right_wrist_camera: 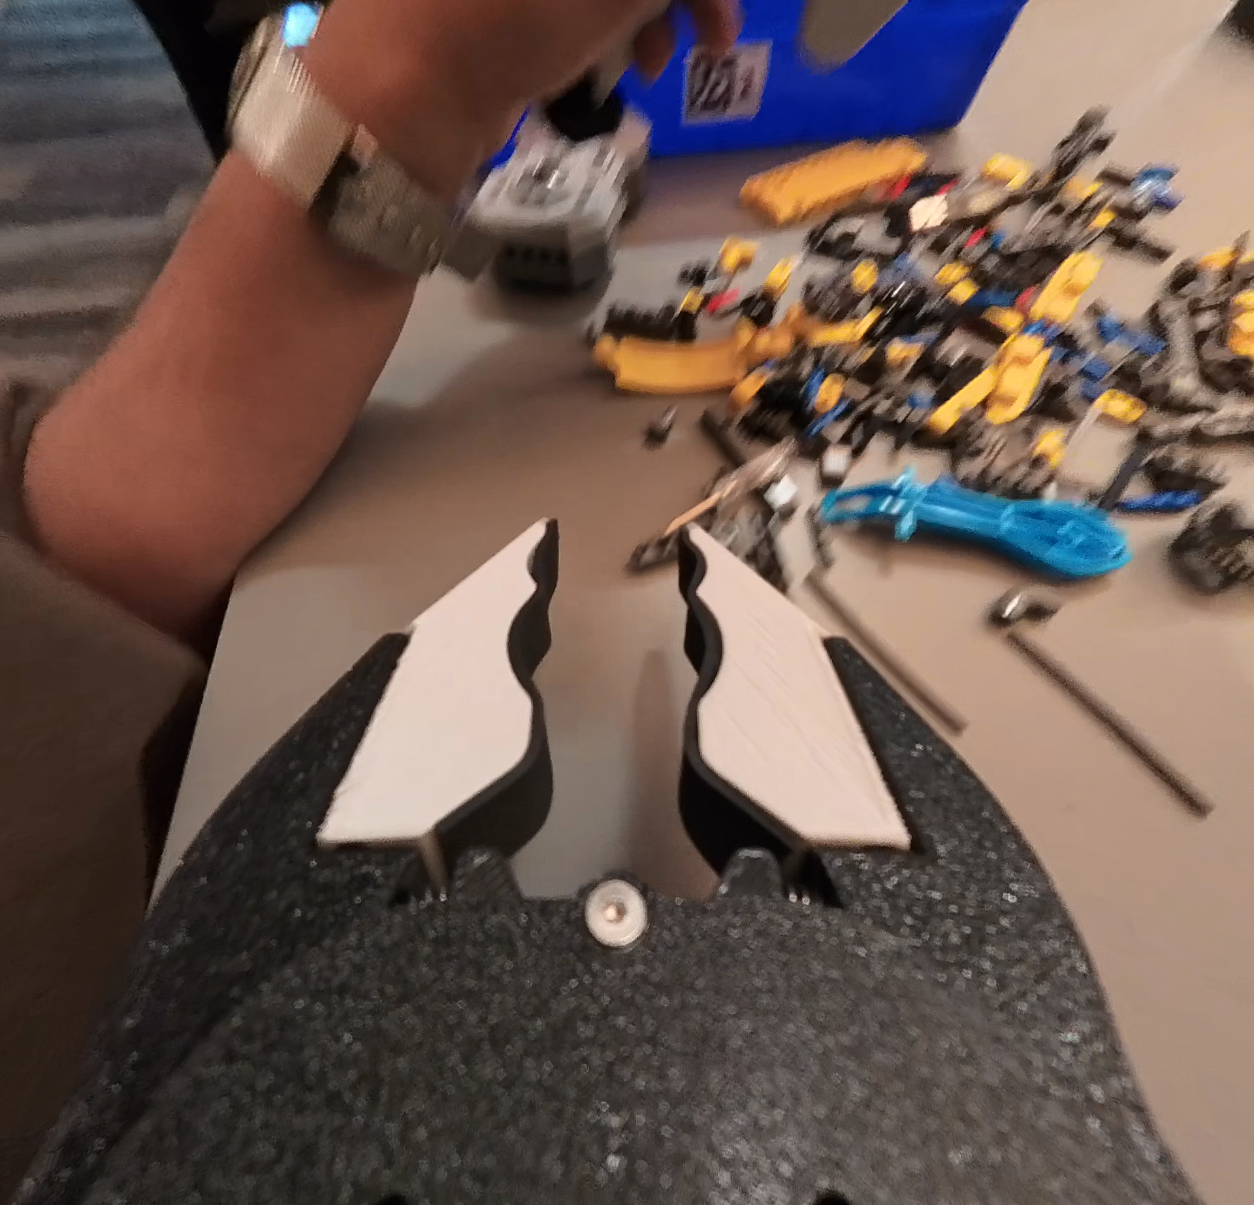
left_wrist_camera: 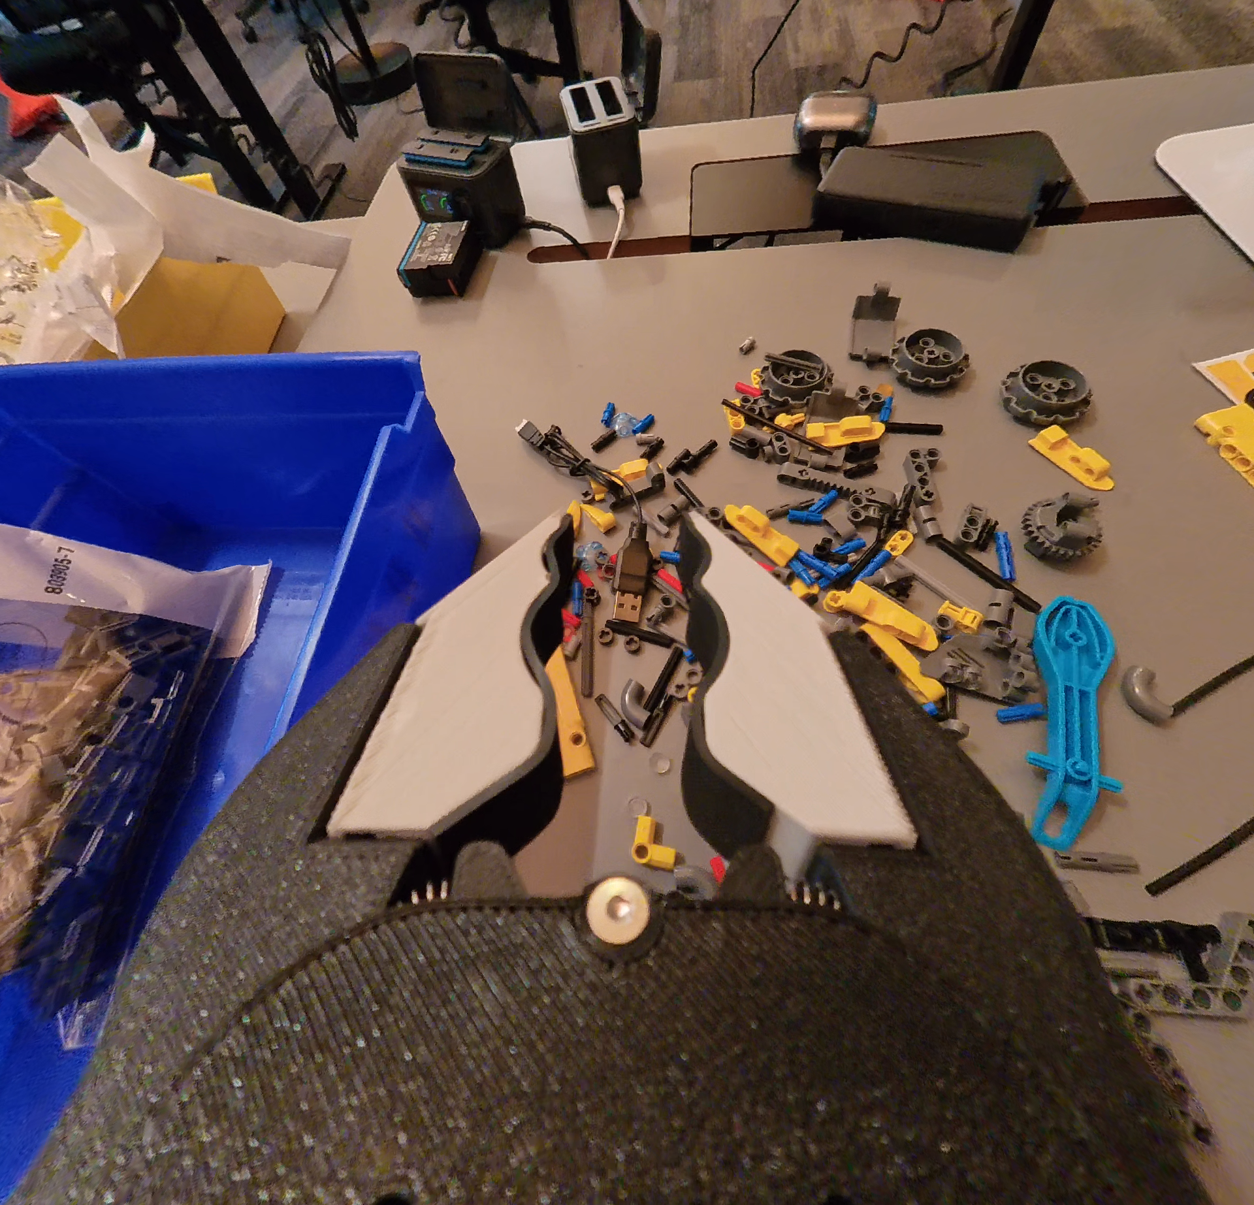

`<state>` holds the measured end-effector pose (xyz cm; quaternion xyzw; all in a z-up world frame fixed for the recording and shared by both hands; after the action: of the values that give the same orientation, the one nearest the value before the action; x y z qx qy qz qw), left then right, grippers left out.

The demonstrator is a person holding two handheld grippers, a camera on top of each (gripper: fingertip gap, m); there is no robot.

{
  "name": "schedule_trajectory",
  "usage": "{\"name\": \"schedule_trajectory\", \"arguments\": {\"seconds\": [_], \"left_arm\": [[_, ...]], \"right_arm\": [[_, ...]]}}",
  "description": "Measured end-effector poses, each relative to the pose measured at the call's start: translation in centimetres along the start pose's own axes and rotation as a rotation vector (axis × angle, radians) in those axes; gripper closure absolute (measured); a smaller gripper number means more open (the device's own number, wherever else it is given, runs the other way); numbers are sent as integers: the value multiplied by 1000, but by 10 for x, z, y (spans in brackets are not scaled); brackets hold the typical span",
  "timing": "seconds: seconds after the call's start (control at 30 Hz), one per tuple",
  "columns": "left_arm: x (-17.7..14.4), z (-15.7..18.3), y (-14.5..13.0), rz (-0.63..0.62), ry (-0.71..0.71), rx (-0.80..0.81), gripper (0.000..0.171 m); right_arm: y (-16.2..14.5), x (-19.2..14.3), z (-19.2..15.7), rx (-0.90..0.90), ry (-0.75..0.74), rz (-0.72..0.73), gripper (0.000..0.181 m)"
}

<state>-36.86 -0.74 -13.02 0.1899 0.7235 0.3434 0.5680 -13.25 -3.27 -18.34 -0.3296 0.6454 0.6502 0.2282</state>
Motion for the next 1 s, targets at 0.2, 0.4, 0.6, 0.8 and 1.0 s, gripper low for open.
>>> {"name": "schedule_trajectory", "arguments": {"seconds": [0.2,0.4,0.6,0.8,1.0], "left_arm": [[-3,-3,0,19,-16,-13,141],[-6,-7,-1,26,-25,-35,141],[-6,-9,-2,20,-30,-51,141],[-6,-10,-3,12,-34,-56,141],[-3,-7,-3,-2,-42,-50,141]], "right_arm": [[41,3,30,1,-75,10,147],[80,19,80,31,-126,37,151],[123,44,115,63,-70,19,153],[109,81,113,4,-75,-158,154],[95,96,117,-36,-101,-290,153]]}}
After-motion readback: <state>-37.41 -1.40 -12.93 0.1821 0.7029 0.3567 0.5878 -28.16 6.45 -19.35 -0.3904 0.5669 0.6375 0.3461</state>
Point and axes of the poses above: each gripper's, where its closed fingertips meet, x out along the fingers, y out of its top, z = x × y across the jaws, the point moved 9 cm from there along -x, back along the fingers, and after that the axes turned 15 degrees about -z, right-handed, at the moved point
